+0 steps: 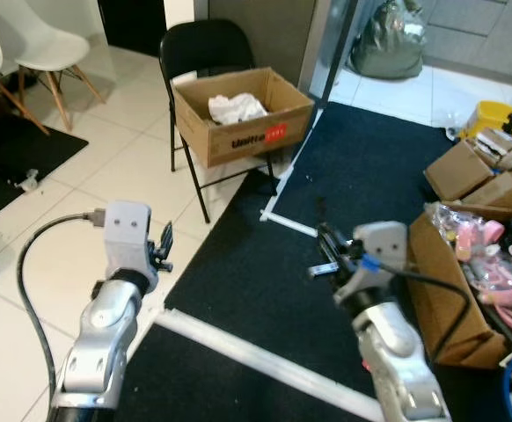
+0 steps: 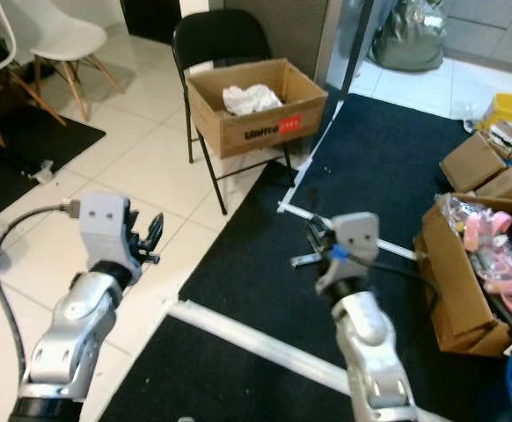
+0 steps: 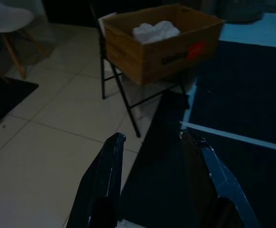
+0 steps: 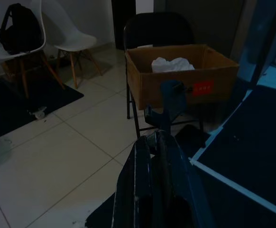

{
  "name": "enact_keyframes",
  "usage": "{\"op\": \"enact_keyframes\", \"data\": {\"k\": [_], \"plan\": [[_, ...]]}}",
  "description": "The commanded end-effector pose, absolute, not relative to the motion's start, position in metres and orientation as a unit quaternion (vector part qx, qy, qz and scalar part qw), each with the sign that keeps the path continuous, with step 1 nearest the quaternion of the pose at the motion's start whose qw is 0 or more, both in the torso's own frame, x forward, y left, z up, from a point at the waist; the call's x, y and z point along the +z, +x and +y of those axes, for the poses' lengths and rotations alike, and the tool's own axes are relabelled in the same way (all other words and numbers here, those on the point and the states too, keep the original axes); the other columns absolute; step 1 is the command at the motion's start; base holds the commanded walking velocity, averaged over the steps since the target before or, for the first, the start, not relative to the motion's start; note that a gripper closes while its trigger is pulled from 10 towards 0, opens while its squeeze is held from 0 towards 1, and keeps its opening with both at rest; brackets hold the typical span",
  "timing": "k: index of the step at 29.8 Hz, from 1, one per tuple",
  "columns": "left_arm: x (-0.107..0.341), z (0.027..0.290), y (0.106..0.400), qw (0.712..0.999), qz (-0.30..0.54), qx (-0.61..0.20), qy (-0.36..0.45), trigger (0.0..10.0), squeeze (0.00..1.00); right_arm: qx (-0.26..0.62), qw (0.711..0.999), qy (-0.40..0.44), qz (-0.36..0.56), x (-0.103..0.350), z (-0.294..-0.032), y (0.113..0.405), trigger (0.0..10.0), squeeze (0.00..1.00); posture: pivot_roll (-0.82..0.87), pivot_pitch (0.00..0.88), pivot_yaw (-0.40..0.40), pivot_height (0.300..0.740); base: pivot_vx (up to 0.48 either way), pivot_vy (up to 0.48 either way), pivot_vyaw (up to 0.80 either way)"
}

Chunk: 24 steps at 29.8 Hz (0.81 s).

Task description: Picking trash to rubbish bin

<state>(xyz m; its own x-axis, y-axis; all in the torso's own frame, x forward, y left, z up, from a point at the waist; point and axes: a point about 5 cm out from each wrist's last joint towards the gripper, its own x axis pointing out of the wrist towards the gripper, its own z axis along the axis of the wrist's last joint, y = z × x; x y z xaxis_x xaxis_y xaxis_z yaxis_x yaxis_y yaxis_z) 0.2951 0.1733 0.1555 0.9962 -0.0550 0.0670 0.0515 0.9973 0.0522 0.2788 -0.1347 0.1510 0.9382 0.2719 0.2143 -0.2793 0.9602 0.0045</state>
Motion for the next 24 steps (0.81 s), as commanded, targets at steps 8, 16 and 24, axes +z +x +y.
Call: {"op": "enact_keyframes", "data": {"k": [8, 16, 24], "plan": [[0.1533, 0.1744, 0.2911, 0.999, -0.028, -0.024, 0.031, 10.0, 0.00, 0.131, 0.986, 0.010, -0.100, 0.1472, -0.1404, 0.2787, 10.0, 0.00, 0.01, 0.157, -0.011, 0.740, 0.263, 0.000, 0.00], [0.1535, 0.1746, 0.2917, 0.999, -0.027, -0.027, 0.033, 10.0, 0.00, 0.126, 0.987, 0.012, -0.098, 0.1462, -0.1405, 0.2778, 10.0, 0.00, 0.00, 0.161, -0.003, 0.740, 0.262, 0.000, 0.00], [0.1538, 0.1740, 0.2917, 0.999, -0.027, -0.029, 0.033, 10.0, 0.00, 0.124, 0.987, 0.013, -0.097, 0.1457, -0.1412, 0.2773, 10.0, 0.00, 0.01, 0.164, -0.004, 0.740, 0.263, 0.000, -0.52]]}}
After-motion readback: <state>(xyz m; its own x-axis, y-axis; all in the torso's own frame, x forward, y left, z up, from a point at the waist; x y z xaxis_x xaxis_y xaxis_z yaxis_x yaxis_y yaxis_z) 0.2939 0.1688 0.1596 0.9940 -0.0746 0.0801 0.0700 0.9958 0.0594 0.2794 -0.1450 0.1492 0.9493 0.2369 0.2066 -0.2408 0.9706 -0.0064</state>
